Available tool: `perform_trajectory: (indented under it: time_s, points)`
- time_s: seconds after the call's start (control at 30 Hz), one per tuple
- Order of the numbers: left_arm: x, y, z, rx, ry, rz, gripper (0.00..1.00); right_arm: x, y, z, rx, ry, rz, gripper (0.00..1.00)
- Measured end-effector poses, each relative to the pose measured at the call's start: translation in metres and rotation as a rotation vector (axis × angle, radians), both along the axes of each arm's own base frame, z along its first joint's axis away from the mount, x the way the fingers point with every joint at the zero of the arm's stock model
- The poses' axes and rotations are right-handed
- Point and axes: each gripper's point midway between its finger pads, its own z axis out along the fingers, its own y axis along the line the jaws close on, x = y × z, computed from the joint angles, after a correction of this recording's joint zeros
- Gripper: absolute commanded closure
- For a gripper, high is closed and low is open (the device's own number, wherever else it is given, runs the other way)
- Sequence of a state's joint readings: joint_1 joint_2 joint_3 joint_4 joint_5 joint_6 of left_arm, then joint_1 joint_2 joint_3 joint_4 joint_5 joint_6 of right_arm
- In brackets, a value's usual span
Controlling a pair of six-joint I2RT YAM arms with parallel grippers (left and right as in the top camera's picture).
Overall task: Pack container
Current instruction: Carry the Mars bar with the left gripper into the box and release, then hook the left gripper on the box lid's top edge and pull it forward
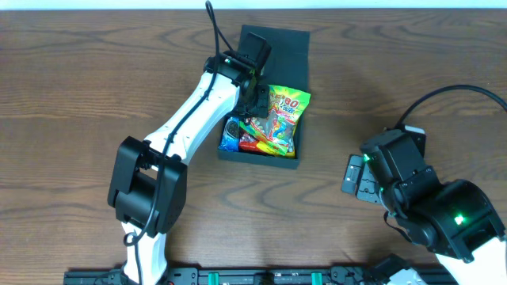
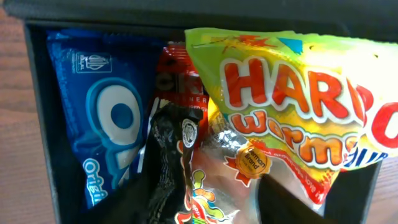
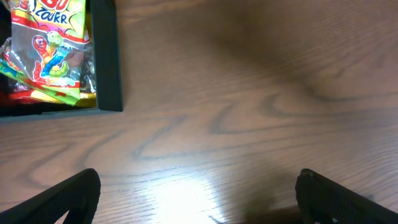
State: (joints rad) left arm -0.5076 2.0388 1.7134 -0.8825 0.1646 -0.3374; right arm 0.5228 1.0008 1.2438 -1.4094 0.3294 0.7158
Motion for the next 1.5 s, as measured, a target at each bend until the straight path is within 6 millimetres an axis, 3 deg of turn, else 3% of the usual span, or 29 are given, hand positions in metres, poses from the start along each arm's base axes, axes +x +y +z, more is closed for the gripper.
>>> perform_trajectory:
  time_s: [0.13, 0.33, 0.43, 0.53, 0.63, 0.73, 0.83, 0.97, 1.1, 1.17, 1.37, 1.5]
  points:
    - [-0.002, 0.001, -0.001, 0.004, 0.01, 0.004, 0.02, 0.0, 0.0, 0.0, 0.0, -0.001, 0.0, 0.01]
    - [-0.006, 0.003, 0.01, 0.0, 0.002, 0.002, 0.05, 0.0, 0.0, 0.0, 0.0, 0.0, 0.0, 0.01]
    - [-0.004, 0.003, 0.039, -0.036, -0.063, 0.005, 0.05, 0.0, 0.0, 0.0, 0.0, 0.0, 0.0, 0.01]
    - [0.005, 0.008, 0.091, -0.108, -0.196, 0.023, 0.05, 0.0, 0.0, 0.0, 0.0, 0.0, 0.0, 0.01]
    - [0.019, 0.028, 0.135, -0.165, -0.32, 0.075, 0.05, 0.0, 0.0, 0.0, 0.0, 0.0, 0.0, 0.01]
    - [0.039, 0.059, 0.151, -0.181, -0.38, 0.152, 0.05, 0.0, 0.0, 0.0, 0.0, 0.0, 0.0, 0.01]
    - [0.07, 0.088, 0.143, -0.197, -0.408, 0.224, 0.05, 0.0, 0.0, 0.0, 0.0, 0.0, 0.0, 0.01]
    - [0.106, 0.107, 0.117, -0.255, -0.401, 0.267, 0.05, 0.0, 0.0, 0.0, 0.0, 0.001, 0.0, 0.01]
    - [0.135, 0.111, 0.084, -0.369, -0.358, 0.304, 0.05, 0.0, 0.0, 0.0, 0.0, 0.0, 0.0, 0.01]
    - [0.148, 0.108, 0.058, -0.464, -0.301, 0.325, 0.05, 0.0, 0.0, 0.0, -0.001, 0.001, 0.0, 0.01]
    - [0.145, 0.09, -0.008, -0.562, -0.106, 0.356, 0.05, 0.0, 0.0, 0.0, -0.001, 0.001, 0.0, 0.01]
    - [0.138, 0.078, -0.03, -0.592, -0.029, 0.356, 0.05, 0.0, 0.0, 0.0, -0.001, 0.001, 0.0, 0.01]
